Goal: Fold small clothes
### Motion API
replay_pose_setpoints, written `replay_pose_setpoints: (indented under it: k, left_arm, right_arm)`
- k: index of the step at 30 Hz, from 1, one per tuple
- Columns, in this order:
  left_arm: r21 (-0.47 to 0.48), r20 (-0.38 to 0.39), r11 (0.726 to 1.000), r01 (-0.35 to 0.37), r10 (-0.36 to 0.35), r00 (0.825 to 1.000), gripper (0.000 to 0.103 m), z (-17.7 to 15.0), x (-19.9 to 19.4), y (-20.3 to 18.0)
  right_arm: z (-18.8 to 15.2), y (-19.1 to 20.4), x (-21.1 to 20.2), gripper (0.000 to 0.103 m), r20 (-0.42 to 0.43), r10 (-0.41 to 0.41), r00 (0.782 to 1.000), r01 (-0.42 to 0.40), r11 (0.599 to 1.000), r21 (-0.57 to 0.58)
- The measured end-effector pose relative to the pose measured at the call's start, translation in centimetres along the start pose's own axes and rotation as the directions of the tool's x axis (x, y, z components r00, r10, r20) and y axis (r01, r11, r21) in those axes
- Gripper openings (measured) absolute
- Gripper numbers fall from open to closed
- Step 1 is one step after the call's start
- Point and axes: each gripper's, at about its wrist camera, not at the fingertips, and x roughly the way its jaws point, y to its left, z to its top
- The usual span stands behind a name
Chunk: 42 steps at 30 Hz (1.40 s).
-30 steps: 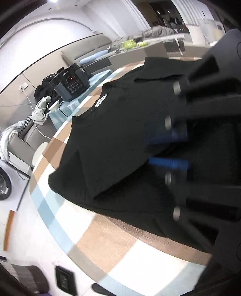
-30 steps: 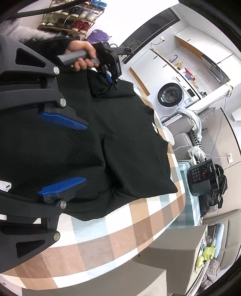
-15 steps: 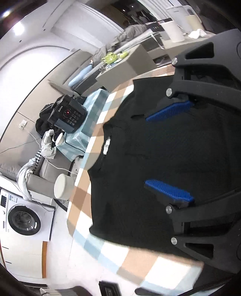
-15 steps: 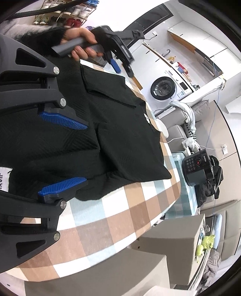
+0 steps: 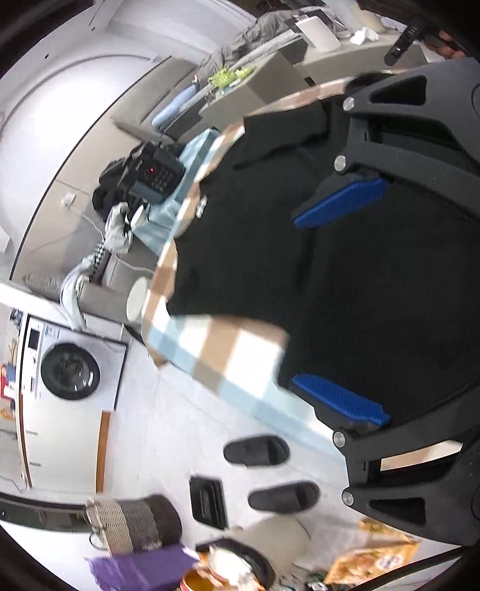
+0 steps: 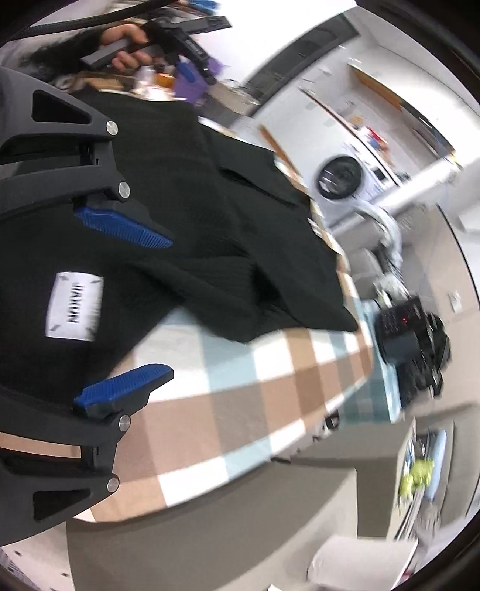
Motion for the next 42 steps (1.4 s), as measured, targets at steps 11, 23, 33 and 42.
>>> replay_pose_setpoints:
  k: [11, 23, 33, 42]
  left_arm:
    - [-0.080, -0.079, 0.993, -0.085, 0.079, 0.994, 0.080, -7.4, -2.9, 7.1]
    - [-0.081, -0.121, 0.991, -0.108, 0.098, 0.988, 0.080, -7.2, -1.2, 7.0]
    - [-0.014, -0.181, 0.993, -0.120, 0.115, 0.977, 0.080, -7.1, 1.9, 5.4]
    - [0.031, -0.231, 0.994, -0.107, 0.111, 0.967, 0.079, -8.1, 2.1, 6.3]
  right_arm:
    - [-1.6, 2.1, 3.2, 0.032, -0.043, -0.126, 0.991, 0.116, 0.976, -0.183]
    - [-1.0, -4.8, 1.1, 0.047, -0.012, -0.078, 0.997, 0.079, 0.991, 0.108]
    - [-1.3, -3.7, 3.0, 0.047, -0.048, -0.027, 0.998, 0.028, 0.999, 0.016]
    - [-3.1, -3.6, 1.6, 0.047, -0.050, 0.001, 0.999, -0.001, 1.000, -0.018]
